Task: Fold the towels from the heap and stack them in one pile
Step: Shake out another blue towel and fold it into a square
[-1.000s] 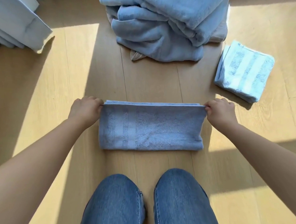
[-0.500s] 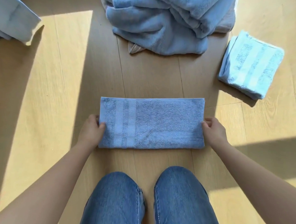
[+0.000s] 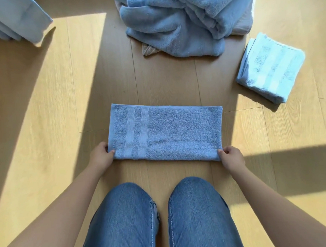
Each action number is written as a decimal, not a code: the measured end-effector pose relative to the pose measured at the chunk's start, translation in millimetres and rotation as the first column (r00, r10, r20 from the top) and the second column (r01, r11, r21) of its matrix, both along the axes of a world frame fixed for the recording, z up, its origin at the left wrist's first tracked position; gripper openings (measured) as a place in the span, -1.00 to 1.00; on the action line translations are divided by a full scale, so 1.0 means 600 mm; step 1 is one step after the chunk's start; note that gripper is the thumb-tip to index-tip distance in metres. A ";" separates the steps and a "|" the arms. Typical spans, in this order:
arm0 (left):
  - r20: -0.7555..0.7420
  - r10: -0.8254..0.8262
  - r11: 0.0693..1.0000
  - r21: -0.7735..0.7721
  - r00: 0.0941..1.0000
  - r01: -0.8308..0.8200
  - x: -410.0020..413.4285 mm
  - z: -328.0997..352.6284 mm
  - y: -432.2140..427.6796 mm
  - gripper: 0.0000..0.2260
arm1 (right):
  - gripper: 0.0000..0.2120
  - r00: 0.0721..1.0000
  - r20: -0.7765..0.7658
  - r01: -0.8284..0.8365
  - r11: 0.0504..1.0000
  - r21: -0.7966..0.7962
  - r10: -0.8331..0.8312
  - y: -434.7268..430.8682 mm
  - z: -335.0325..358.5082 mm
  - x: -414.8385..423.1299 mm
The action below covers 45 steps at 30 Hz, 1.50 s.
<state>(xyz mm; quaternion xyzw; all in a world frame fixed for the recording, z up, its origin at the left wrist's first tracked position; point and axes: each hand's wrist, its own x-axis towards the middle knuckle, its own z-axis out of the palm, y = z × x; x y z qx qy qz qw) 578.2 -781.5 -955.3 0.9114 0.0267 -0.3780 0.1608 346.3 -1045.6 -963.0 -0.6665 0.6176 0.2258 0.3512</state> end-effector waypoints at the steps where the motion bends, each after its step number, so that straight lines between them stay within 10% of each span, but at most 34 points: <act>1: 0.046 -0.026 1.000 0.018 0.999 0.026 -0.003 0.004 -0.003 -0.71 | -0.79 0.999 -0.012 -0.042 0.998 -0.046 0.041 0.006 0.004 0.001; 8: 0.375 -0.520 0.854 0.218 0.768 0.472 -0.048 0.040 -0.060 -0.44 | -0.57 0.878 0.069 -0.419 0.829 -0.370 0.474 0.065 0.027 0.044; 23: 0.258 -0.839 0.522 0.136 0.478 0.842 -0.074 -0.077 -0.168 -0.45 | -0.42 0.568 0.106 -0.755 0.568 -0.329 0.816 0.098 -0.065 0.177; 26: 0.308 -0.746 0.657 0.200 0.590 0.727 -0.032 -0.089 -0.139 -0.33 | -0.39 0.554 0.006 -0.760 0.508 -0.404 0.833 0.074 -0.079 0.155; 31: 0.301 -0.619 0.785 0.262 0.725 0.562 0.028 -0.089 -0.105 -0.23 | -0.22 0.778 -0.113 -0.610 0.702 -0.367 0.618 -0.007 -0.074 0.088; 45: 0.286 -0.611 0.791 0.264 0.738 0.552 0.022 -0.085 -0.111 -0.24 | -0.20 0.780 -0.103 -0.612 0.717 -0.334 0.618 -0.029 -0.077 0.075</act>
